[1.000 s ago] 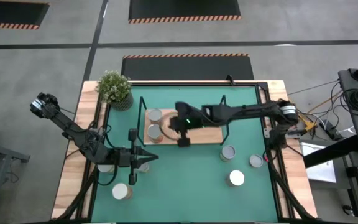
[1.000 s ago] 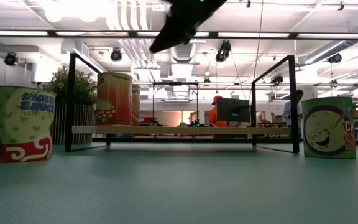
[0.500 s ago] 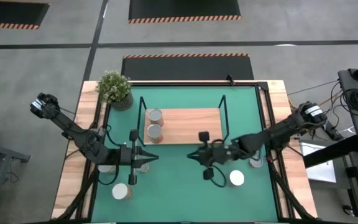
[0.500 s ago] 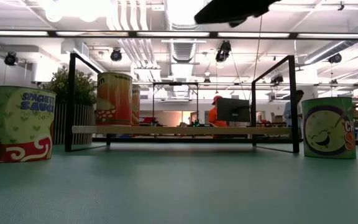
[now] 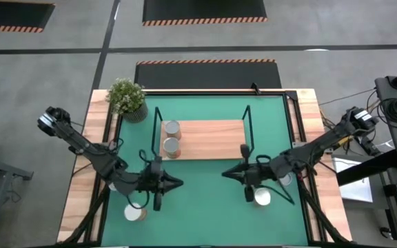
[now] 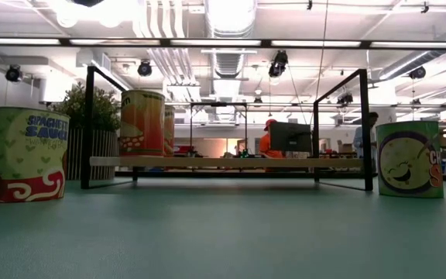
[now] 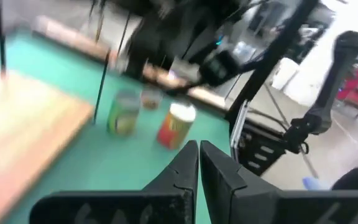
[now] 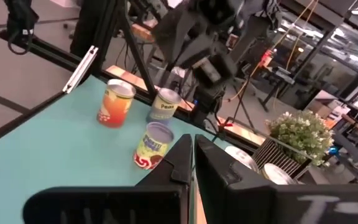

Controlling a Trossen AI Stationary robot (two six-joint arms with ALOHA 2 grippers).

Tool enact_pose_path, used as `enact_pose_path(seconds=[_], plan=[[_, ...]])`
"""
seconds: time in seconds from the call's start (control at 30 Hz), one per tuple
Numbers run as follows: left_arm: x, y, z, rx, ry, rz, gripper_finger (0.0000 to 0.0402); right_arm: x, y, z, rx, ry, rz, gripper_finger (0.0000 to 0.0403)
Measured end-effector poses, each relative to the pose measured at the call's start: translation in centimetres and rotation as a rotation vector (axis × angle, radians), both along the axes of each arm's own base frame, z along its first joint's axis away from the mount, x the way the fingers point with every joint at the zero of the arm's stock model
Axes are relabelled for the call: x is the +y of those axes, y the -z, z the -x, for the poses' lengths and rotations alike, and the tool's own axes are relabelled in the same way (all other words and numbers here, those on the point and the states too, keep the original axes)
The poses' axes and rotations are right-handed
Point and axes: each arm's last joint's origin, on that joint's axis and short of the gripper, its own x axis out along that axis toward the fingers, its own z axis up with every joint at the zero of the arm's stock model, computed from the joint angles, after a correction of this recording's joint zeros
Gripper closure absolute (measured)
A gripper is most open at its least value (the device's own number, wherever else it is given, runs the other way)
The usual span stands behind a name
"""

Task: Pick and place cans onto a shelf
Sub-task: Put the bottom canned corn on the shelf

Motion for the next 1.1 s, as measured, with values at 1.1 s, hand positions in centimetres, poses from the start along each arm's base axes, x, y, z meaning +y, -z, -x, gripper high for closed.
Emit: enact_pose_path(seconds=[1.1], plan=[[-10.0,1.0,3.5,1.238,-0.397,0.55,0.0291,-0.5,-2.0,0.7,-0.092,-0.005,0.145,0.0394]])
